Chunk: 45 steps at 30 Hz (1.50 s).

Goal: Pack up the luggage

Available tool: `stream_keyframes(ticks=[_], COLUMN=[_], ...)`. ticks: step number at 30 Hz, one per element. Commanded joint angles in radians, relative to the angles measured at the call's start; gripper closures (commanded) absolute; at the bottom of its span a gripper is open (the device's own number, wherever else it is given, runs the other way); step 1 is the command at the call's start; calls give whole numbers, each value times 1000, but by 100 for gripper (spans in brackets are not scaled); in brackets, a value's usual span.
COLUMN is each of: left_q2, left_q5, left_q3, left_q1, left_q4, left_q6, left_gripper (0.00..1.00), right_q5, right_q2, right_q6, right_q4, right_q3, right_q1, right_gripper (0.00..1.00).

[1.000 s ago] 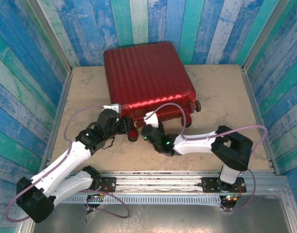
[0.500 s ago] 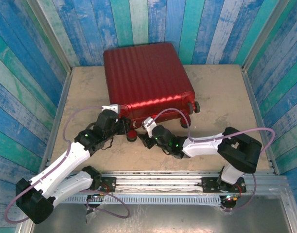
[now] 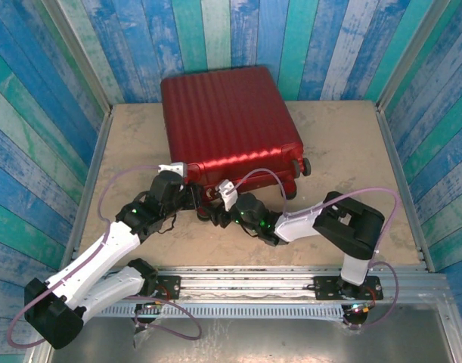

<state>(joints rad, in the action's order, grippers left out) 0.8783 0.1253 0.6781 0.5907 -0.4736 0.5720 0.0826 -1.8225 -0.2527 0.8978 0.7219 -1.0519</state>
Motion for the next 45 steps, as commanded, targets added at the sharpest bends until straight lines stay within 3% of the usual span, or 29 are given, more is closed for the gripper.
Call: stream_keyframes(ticks=[1,8,13,16,21,24,36,39,42,45], left_q2=[-53,-47,-45,-47,-50,-50,-50,-48,-48,-47], left_q5=[48,45,49,50,53,51,65,73,90,103], left_q3=[1,-2,0,-3,-2,-2,1,1,-2,-11], left_q1=[-12,-12,-12,-12,-12,-12,-12,-12,-12,-12], left_q4=[-2,-7,-16,-20,-29,-32,-41,-46,-49,-43], left_q6=[-2,-4,-6,-5,-3,0,3,6,16,30], left_gripper=[100,100,100,100,100,100,100,100,100,100], right_q5=[-8,-135,-170,-182,-218,-221,-252,-260,-257,-263], right_q2=[-39,-113,-154,-176,-241,-286,-302,-305,-308,-311], right_q6=[-31,-7,-11,-17,-56,-94,-128,-138,-140,-147], right_q4=[113,201,269,335,552,662,662,662,662,662], right_q3=[24,63,80,76,42,33,49,48,46,52], right_q1=[26,47,51,63,96,112,140,145,147,150], right_gripper=[35,37,50,52,54,60,83,84,78,81])
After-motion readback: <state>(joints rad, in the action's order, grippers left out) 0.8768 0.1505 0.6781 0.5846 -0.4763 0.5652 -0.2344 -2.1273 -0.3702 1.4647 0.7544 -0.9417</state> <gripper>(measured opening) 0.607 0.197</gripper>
